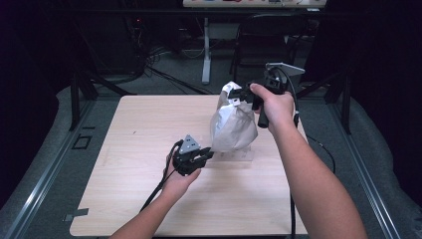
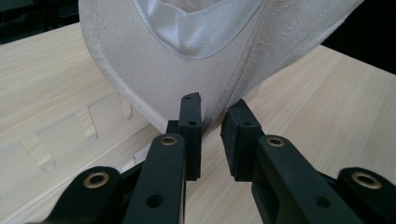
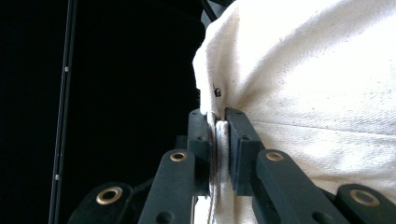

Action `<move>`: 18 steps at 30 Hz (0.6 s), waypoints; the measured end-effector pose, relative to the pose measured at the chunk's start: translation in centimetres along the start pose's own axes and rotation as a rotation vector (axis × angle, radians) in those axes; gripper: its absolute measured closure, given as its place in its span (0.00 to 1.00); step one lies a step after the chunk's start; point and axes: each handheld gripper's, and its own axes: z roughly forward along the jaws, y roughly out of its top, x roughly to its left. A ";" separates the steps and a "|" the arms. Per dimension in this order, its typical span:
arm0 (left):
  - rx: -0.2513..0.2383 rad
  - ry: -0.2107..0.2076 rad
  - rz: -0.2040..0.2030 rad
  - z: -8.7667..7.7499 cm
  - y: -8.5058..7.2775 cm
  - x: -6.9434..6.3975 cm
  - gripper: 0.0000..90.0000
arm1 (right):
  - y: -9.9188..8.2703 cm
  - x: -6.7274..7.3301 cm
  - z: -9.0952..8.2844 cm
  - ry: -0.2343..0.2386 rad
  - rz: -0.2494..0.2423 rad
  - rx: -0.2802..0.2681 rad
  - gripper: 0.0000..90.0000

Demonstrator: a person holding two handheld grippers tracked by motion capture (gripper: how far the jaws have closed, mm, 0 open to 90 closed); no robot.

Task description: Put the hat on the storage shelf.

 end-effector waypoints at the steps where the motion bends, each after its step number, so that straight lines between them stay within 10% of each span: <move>1: -0.001 0.003 -0.001 0.0 -0.1 0.0 0.88 | 0.0 0.0 0.1 0.000 0.000 0.002 0.91; 18: -0.005 0.048 -0.026 -0.3 -1.2 0.1 0.90 | -0.1 -1.2 1.0 -0.039 -0.010 0.011 0.90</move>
